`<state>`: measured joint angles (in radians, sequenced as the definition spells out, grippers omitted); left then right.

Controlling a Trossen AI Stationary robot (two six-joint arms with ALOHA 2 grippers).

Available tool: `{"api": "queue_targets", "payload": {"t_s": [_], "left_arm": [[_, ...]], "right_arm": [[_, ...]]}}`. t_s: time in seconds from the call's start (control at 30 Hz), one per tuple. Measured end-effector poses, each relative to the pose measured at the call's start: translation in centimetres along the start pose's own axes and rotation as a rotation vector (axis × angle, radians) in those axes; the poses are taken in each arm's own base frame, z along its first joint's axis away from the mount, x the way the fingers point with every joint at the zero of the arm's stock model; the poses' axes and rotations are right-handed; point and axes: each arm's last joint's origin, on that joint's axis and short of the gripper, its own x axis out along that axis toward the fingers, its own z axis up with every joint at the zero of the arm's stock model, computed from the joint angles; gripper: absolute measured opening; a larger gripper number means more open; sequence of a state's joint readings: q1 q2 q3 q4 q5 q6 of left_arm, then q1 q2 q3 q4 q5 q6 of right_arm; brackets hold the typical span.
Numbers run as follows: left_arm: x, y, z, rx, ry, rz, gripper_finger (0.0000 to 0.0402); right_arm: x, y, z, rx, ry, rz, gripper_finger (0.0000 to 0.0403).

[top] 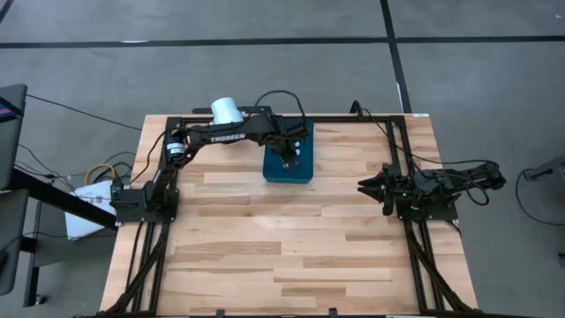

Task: Pick & Place food coloring
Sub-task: Return to Home Position

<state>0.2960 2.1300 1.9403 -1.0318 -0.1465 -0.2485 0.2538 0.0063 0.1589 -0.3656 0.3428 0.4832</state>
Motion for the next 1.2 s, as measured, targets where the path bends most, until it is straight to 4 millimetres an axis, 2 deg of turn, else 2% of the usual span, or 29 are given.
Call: {"api": "queue_targets", "payload": {"t_s": [0.17,0.4,0.5,0.6,0.73,0.83,0.93,1.2], "left_arm": [[-2.9,-0.4,-0.2,0.024,0.033,0.055,0.0136],[-8.1,-2.2,-1.2,0.071,-0.134,0.196,0.0136],[-10.1,-2.6,-1.7,0.077,-0.181,0.189,0.0136],[-10.8,-3.3,-2.1,0.118,-0.210,0.149,0.0136],[-10.1,-3.9,-3.2,0.145,-0.270,0.046,0.0136],[-9.1,-3.6,-5.0,0.135,-0.330,-0.039,0.0136],[-8.6,-2.6,-7.6,0.085,-0.371,-0.090,0.0136],[-9.5,0.2,-16.4,-0.011,-0.528,-0.197,0.0136]], "right_arm": [[0.0,0.0,0.0,0.014,0.001,0.002,0.0108],[0.0,-0.1,-0.2,0.007,0.020,-0.008,0.0108],[0.0,-0.3,-0.5,-0.006,0.054,-0.026,0.0108],[0.0,-0.5,-0.9,-0.020,0.087,-0.045,0.0108],[-0.1,-0.6,-1.0,-0.007,0.103,-0.054,0.0108],[-0.1,-0.5,-1.0,0.000,0.104,-0.052,0.0108],[-0.1,-0.6,-1.0,0.000,0.105,-0.053,0.0108],[-0.1,-0.6,-1.1,-0.004,0.111,-0.060,0.0108]]}}
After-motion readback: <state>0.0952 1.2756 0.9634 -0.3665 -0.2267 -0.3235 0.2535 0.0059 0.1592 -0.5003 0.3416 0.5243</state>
